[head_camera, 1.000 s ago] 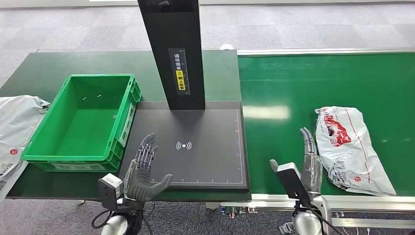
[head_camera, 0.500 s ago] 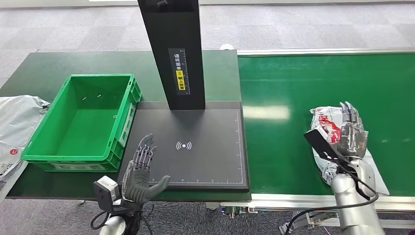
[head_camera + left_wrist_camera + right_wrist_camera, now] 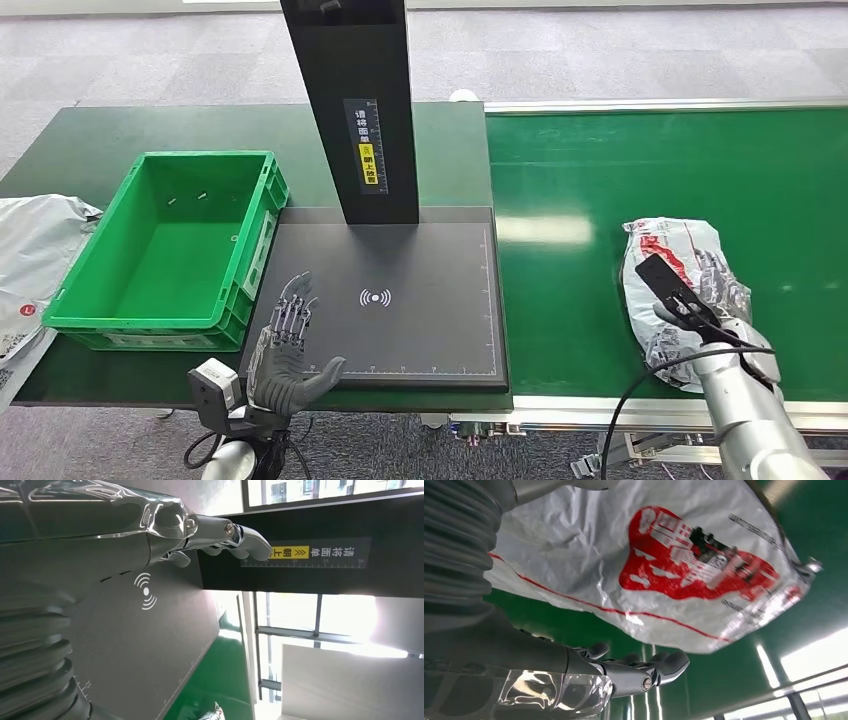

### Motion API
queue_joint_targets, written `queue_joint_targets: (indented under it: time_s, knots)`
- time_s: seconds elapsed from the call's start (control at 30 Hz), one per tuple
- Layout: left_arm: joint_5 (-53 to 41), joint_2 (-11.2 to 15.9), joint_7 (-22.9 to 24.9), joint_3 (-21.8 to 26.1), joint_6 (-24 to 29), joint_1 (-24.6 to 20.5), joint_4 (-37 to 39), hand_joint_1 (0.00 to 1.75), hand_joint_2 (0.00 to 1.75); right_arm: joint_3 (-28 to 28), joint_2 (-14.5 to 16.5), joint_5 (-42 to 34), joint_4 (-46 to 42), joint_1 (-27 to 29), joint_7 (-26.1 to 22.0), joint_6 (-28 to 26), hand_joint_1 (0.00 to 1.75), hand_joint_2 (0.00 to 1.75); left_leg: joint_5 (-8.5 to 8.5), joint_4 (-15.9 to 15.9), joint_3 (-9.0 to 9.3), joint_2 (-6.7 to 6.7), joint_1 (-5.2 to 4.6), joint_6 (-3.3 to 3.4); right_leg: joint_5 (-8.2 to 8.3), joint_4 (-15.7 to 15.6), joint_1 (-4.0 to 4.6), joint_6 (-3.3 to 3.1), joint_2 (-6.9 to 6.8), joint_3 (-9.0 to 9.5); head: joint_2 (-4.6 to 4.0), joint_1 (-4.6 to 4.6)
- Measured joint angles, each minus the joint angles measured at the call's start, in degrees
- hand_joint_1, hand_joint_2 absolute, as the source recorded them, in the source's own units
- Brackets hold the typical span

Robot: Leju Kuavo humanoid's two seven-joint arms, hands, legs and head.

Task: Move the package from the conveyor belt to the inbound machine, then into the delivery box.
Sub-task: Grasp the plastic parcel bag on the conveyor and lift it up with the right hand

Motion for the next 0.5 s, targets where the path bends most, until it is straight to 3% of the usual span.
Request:
queue_joint_targets:
  time_s: [0.2,0.3,0.43,0.5]
  knots:
    - [-0.04,0.00,0.94,0.01,0.57,-0.55,0.19,0.00,1.75,1.72,-0.28,4.17,4.10,-0.35,9.65,11.63,0.00,1.75,0.00,0.01,0.01,0.00,-0.01,0.00,-0.01,-0.01,-0.01,0.01,0.00,0.01,0.00,0.00]
    - [-0.06,-0.02,0.94,0.01,1.11,-1.03,0.63,0.00,1.75,3.44,-0.45,6.19,5.30,-0.87,12.50,14.20,0.00,1.75,0.00,0.02,0.05,0.00,-0.01,0.00,-0.01,-0.02,0.00,0.02,-0.01,0.05,0.00,0.00]
    - [-0.07,-0.14,0.93,0.01,1.57,-1.42,1.19,0.00,1.75,5.79,-0.45,8.26,6.16,-1.47,15.01,16.08,1.75,1.75,0.00,0.03,0.10,-0.08,0.00,0.01,-0.03,-0.03,0.01,0.04,-0.09,0.16,0.00,0.01]
    - [-0.09,-0.18,0.92,0.01,1.80,-1.63,1.32,0.00,1.75,6.78,-0.45,8.84,6.34,-1.62,15.02,17.62,1.75,1.75,-0.01,0.06,0.16,-0.09,0.00,0.03,-0.04,-0.04,0.02,0.06,-0.10,0.24,0.00,0.01]
